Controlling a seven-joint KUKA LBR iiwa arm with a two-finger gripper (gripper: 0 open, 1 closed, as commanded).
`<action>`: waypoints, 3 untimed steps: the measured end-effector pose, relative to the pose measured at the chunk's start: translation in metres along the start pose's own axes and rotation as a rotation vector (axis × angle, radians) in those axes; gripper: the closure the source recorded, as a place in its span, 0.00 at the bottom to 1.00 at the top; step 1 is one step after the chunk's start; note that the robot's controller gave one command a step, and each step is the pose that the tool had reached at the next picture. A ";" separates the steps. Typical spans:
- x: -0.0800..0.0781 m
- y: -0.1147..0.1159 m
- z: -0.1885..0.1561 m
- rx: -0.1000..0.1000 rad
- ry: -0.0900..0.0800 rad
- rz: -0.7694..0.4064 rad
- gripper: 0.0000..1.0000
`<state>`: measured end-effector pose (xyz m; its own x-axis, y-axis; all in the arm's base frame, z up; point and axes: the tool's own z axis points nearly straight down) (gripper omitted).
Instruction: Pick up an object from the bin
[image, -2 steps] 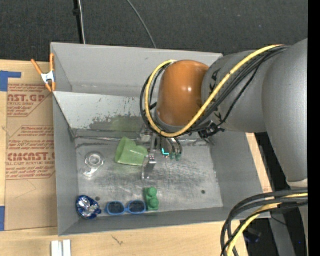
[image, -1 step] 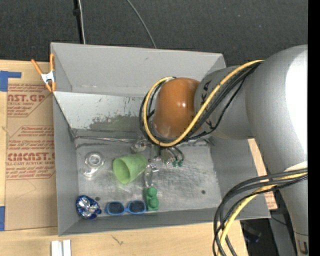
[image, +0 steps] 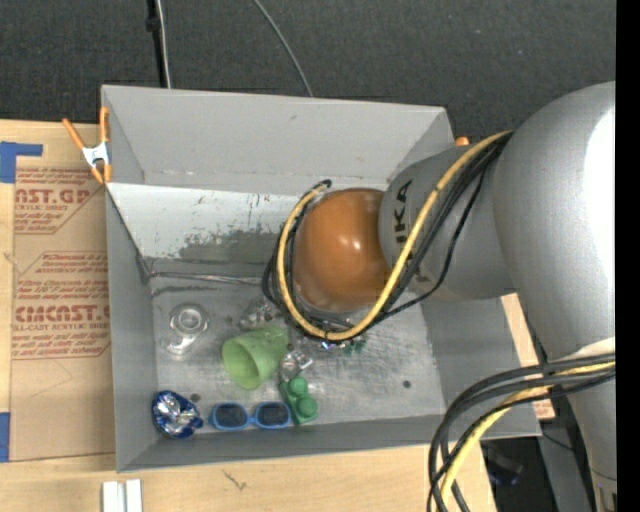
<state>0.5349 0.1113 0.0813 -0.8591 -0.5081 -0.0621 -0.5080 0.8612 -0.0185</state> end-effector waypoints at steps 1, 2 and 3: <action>0.000 0.000 -0.001 0.000 0.001 0.003 1.00; -0.027 -0.008 -0.092 -0.016 0.051 -0.010 1.00; 0.012 -0.010 -0.175 -0.016 0.054 -0.017 1.00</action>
Offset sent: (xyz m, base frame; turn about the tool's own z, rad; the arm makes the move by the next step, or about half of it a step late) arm 0.0000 0.0000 0.0000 0.0000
